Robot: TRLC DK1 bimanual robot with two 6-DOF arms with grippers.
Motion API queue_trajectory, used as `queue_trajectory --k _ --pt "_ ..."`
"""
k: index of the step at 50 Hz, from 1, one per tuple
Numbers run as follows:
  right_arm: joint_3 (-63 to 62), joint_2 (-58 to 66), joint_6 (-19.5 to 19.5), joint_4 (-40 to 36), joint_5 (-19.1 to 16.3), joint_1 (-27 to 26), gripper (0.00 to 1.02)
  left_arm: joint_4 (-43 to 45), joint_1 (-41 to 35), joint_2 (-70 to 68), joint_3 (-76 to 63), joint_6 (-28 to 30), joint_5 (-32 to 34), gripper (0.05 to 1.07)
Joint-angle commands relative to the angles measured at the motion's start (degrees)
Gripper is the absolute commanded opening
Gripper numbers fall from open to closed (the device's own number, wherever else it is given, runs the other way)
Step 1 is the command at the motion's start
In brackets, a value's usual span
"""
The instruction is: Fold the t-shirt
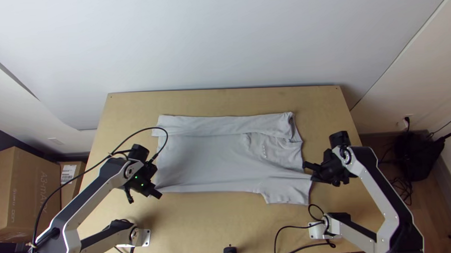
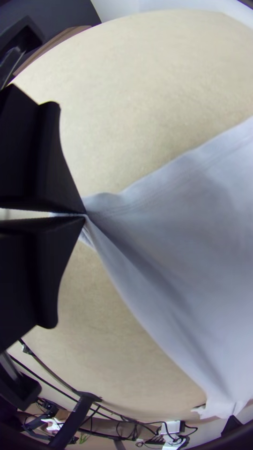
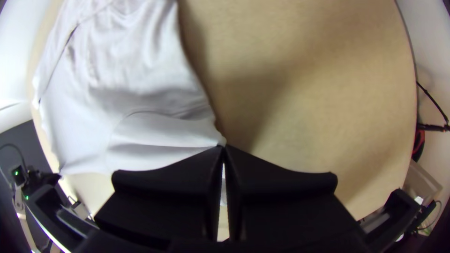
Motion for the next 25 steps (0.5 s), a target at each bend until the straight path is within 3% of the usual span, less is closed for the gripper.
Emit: queue_trajectory --k 1,12,25 --pt "1.6 2.9 -1.9 -1.2 4.2 -2.6 0.02 -2.4 2.7 -1.7 -1.5 3.8 -0.1 0.08" --pt "4.8 -1.9 -0.7 -2.7 3.9 3.8 0.02 -2.5 1.1 -4.0 1.8 1.1 -0.1 0.08" --pt "9.0 -1.8 0.3 0.5 3.8 6.5 0.02 2.5 1.3 -1.1 8.6 -2.8 0.3 0.08"
